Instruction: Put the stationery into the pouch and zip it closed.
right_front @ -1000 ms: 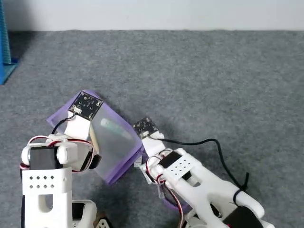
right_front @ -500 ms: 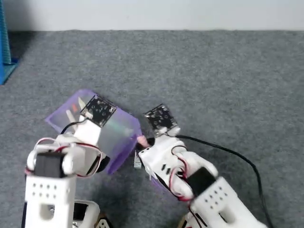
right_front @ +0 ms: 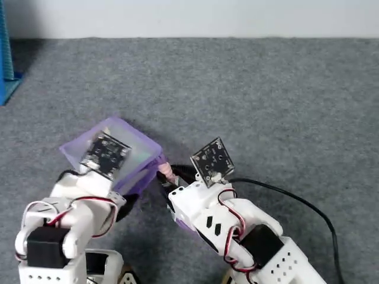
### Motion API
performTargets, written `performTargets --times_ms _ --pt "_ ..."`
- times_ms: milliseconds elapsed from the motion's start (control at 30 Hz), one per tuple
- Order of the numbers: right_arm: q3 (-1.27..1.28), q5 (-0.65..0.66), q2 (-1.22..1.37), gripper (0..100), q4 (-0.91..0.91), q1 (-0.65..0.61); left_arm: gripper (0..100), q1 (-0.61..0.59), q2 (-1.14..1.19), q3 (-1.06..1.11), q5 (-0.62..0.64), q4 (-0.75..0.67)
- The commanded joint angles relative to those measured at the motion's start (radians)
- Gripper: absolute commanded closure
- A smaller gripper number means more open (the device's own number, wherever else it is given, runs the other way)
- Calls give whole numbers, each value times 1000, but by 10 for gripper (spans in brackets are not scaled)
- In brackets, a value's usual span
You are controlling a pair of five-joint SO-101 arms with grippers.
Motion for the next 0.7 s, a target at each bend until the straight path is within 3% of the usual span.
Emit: performTargets --times_ms 0,167,400,667 --pt "-91 -11 -35 991 -25 -10 695 -87 -9 -4 -51 -55" --pt "-138 -11 -36 991 -24 -10 695 -166 -9 -4 -100 -61" --pt "-183 -12 -36 991 -22 -10 701 -186 -8 53 -149 -74" --pt "-233 -12 -42 991 84 -10 762 -313 -9 174 -147 -281"
